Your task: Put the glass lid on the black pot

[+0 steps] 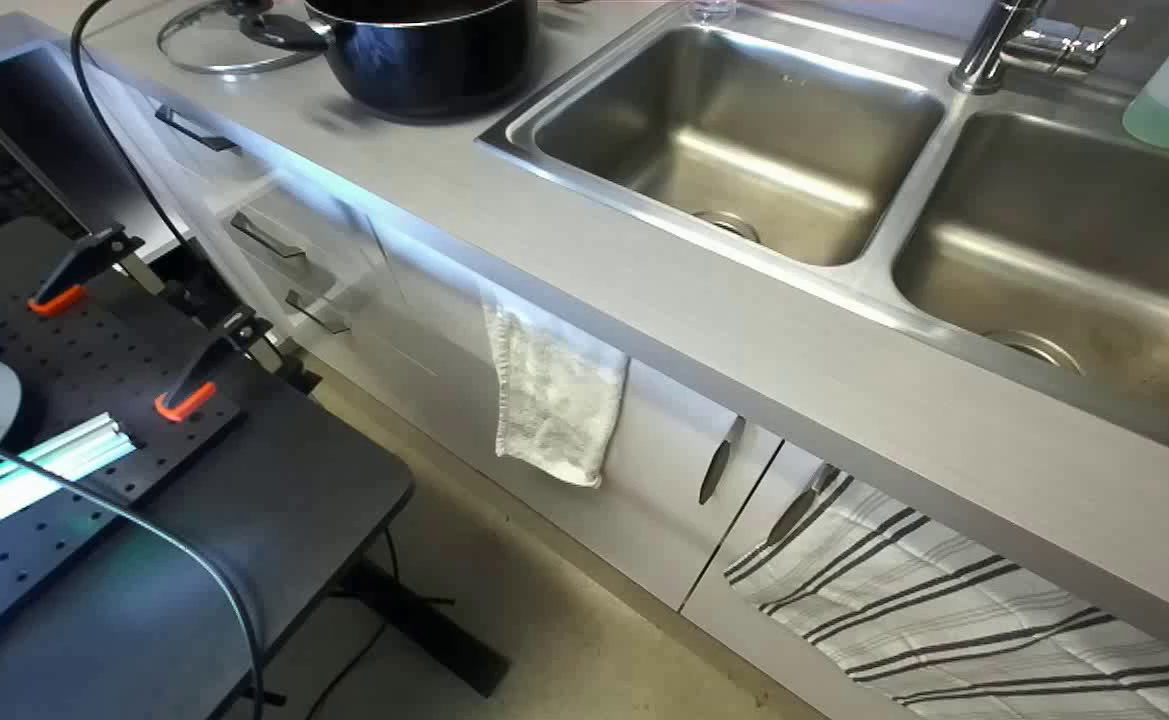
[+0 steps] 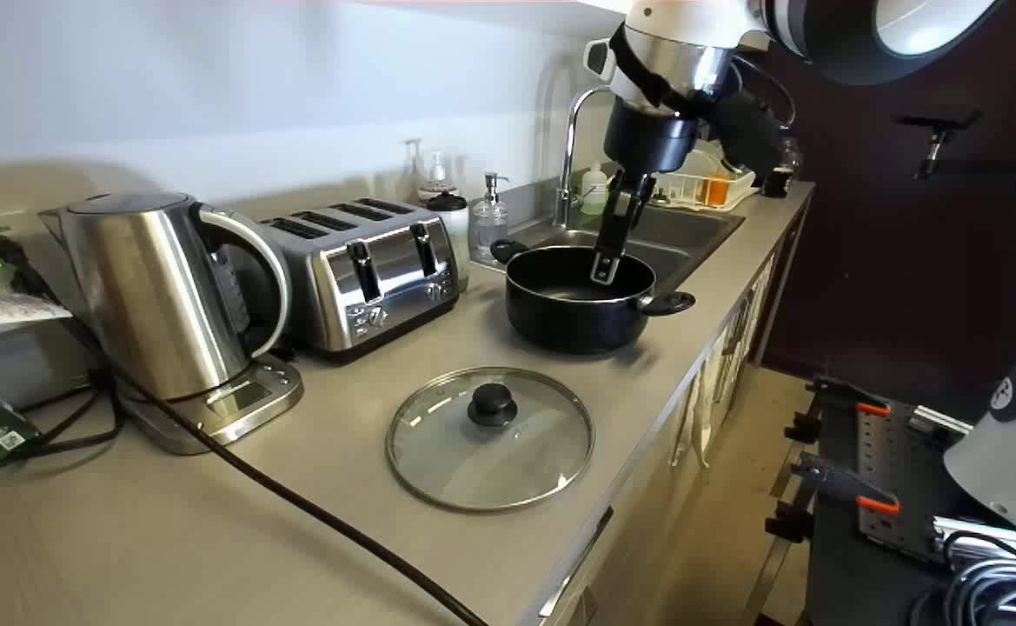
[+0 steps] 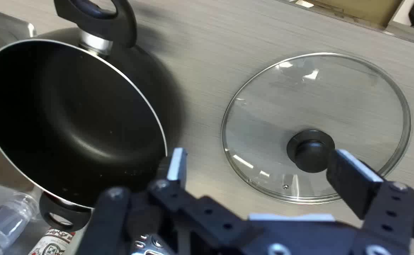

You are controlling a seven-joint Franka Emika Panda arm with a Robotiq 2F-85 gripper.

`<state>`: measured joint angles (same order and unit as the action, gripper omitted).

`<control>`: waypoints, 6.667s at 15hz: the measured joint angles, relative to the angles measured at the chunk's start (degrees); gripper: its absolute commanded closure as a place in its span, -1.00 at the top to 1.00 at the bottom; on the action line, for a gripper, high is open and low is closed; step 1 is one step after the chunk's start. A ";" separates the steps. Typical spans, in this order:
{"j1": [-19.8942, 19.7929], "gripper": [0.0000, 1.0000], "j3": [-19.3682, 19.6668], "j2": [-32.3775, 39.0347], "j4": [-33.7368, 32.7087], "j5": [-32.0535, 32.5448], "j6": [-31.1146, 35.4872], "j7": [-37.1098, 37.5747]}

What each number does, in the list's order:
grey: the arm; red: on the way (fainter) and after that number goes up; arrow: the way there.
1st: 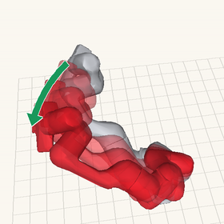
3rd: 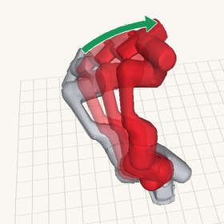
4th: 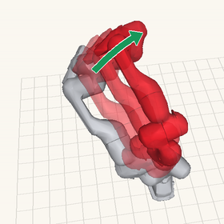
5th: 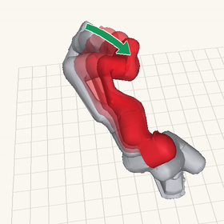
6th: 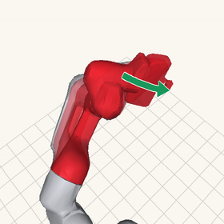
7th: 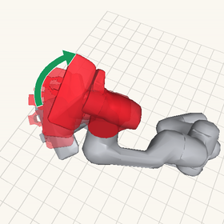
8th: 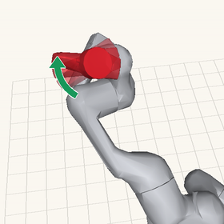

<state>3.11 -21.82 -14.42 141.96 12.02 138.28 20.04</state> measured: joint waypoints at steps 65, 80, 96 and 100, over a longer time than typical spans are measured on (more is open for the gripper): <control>12.07 -0.90 8.13 43.63 -35.61 1.33 -14.90 -29.27; 12.19 0.73 8.43 44.53 -35.69 1.84 -8.27 -31.30; 9.91 1.00 6.31 46.73 -32.34 -0.80 11.18 -38.49; 5.75 1.00 2.42 45.64 -28.34 -5.22 16.90 -43.06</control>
<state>8.86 -19.39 31.21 113.63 6.80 155.18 -23.03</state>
